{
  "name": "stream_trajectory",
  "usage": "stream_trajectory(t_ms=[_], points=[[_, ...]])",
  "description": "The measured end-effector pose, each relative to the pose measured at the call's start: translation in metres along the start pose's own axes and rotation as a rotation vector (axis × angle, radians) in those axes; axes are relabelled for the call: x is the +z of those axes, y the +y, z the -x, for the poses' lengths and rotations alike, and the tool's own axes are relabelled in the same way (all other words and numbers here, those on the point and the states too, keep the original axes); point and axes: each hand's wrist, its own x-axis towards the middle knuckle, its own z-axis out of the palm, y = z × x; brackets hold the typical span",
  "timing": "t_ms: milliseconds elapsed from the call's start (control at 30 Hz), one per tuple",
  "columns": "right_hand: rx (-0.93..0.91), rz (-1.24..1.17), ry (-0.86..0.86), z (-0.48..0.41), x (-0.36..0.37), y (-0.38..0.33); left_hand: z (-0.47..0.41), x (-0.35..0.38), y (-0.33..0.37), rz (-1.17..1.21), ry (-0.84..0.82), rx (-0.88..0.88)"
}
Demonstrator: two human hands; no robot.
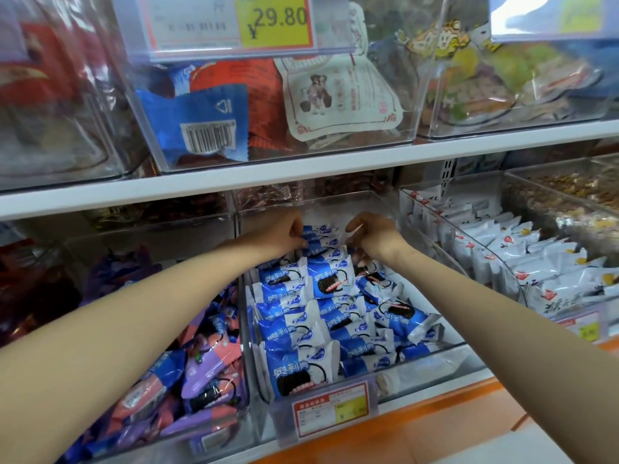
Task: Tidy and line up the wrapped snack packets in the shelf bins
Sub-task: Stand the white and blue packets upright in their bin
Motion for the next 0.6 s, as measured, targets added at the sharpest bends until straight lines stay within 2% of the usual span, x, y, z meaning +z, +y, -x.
stream_trajectory(t_ms=[67,233,600], points=[[0.001,0.002,-0.001,0.002,-0.004,-0.005,0.006,0.000,0.006,-0.009,-0.043,0.005],[0.015,-0.004,-0.166,0.013,-0.010,-0.007,0.008,0.006,0.011,-0.243,-0.136,-0.061],[-0.019,-0.007,-0.047,0.018,-0.007,0.005,0.010,0.007,0.013,-0.064,-0.087,-0.111]])
